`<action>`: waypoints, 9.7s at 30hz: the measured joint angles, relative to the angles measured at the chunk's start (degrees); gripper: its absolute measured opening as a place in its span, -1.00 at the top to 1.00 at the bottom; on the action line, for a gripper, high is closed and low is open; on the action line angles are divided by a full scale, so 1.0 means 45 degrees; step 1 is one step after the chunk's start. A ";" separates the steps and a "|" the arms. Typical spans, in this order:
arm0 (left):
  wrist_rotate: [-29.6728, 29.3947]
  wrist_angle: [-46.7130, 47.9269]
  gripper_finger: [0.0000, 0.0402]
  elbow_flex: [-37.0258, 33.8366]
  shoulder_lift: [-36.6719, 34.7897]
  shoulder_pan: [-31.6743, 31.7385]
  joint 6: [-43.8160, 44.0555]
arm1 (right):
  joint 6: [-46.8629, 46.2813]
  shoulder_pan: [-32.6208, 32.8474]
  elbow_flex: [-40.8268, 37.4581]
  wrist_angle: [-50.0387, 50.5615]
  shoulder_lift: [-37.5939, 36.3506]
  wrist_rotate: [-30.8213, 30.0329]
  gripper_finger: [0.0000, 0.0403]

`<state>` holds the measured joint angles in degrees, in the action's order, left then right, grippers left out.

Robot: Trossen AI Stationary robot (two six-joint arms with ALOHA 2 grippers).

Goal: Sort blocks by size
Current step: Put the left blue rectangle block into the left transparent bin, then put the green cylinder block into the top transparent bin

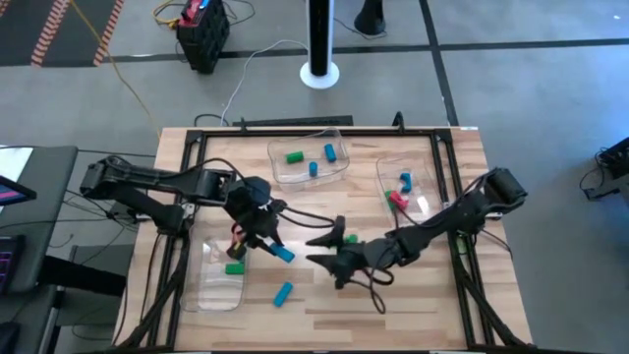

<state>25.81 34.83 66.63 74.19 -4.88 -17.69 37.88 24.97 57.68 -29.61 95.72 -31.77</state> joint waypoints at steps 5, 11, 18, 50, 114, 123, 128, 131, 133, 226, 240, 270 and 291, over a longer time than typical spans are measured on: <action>0.0866 0.0019 0.53 -0.0005 0.0218 0.0178 0.0000 | 0.1046 -0.0026 0.1402 0.0217 0.0967 0.0000 -0.03; 0.1244 0.0006 0.53 -0.0028 0.0595 0.0168 -0.0017 | 0.0945 -0.0225 0.2480 0.1137 0.1514 0.0012 -0.03; 0.1261 0.0019 0.53 -0.0019 0.0627 0.0168 -0.0227 | -0.0377 -0.0539 0.2946 0.2406 0.1515 0.1104 -0.01; 0.1533 -0.0612 0.50 -0.0005 0.1288 0.0399 -0.0128 | -0.1134 -0.0661 0.2955 0.2338 0.1506 0.2555 0.40; -0.7176 0.0005 0.09 -0.1214 -0.1913 -0.0934 0.1376 | -0.4453 -0.1826 0.2955 0.1591 0.1457 0.0558 0.54; -0.7466 -0.0169 0.03 -0.1214 -0.1728 -0.1224 0.2018 | -0.4457 -0.1904 0.2955 0.1435 0.1457 0.0442 0.54; -0.8426 -0.0494 0.06 -0.1214 -0.1282 -0.1519 0.2003 | -0.4743 -0.2001 0.2955 0.1385 0.1457 0.0437 0.54; -0.8897 -0.0560 0.08 -0.1214 -0.1008 -0.1664 0.1862 | -0.4790 -0.2006 0.2955 0.1303 0.1457 0.0437 0.54; -0.9400 -0.0580 0.11 -0.1214 -0.0865 -0.1741 0.1805 | -0.4835 -0.2002 0.2955 0.1274 0.1457 0.0436 0.54; -0.6739 0.7612 0.61 -0.4370 -0.2515 -0.6282 1.1472 | -0.7413 -0.0962 0.2955 0.8032 0.1467 0.0107 -0.10; -0.6770 0.6715 0.52 -0.4877 -0.2515 -0.6282 1.1425 | -0.7793 -0.0971 0.2950 0.8201 0.1501 0.2478 -0.10; -1.0486 0.1997 -0.17 -0.3653 -0.3992 -0.6277 0.6866 | -0.8509 -0.0971 0.2946 0.9916 0.1506 0.3407 -0.10; -1.0955 -0.0702 -0.25 -0.3653 -0.3254 -0.5733 0.4504 | -1.0519 -0.0826 0.2941 1.3375 0.0342 0.2637 0.09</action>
<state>-23.49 31.67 50.19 59.55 -30.68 2.57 -9.46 21.26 70.91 30.58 97.26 -19.90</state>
